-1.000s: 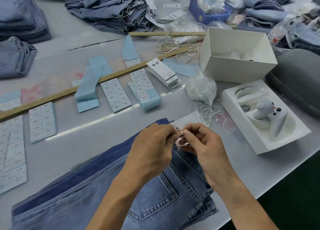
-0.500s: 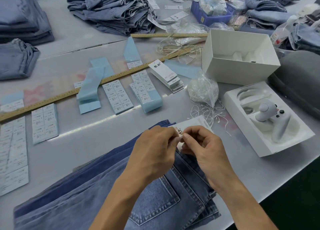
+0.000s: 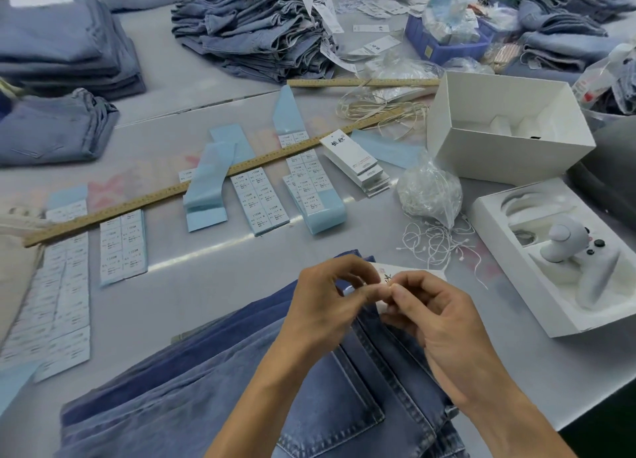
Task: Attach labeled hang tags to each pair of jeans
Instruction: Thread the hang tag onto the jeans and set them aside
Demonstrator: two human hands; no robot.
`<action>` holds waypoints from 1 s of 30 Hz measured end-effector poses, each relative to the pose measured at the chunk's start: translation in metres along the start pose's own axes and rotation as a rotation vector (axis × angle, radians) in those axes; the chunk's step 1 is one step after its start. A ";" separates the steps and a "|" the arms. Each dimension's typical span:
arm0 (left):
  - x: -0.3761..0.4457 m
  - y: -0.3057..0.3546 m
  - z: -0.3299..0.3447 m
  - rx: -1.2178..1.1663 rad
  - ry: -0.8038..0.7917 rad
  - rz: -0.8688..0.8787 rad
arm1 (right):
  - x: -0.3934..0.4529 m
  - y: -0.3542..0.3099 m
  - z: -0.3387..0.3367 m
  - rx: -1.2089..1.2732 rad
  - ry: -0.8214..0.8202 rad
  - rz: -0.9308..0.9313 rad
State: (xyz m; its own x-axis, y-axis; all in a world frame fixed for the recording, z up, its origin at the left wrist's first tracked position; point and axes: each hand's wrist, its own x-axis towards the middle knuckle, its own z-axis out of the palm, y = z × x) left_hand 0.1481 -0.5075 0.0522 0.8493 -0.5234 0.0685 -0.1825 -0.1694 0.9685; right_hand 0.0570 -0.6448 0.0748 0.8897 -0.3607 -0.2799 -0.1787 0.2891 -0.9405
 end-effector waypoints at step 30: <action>-0.255 -0.161 -0.224 0.286 1.020 -0.686 | 0.009 0.104 0.150 -1.094 -0.433 -0.497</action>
State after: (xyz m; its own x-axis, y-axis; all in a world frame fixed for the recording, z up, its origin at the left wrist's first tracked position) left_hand 0.0721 -0.1600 -0.0679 0.7833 0.6033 -0.1500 0.4545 -0.3910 0.8003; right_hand 0.1096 -0.4846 0.0033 0.9869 0.1572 0.0374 0.1434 -0.7457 -0.6506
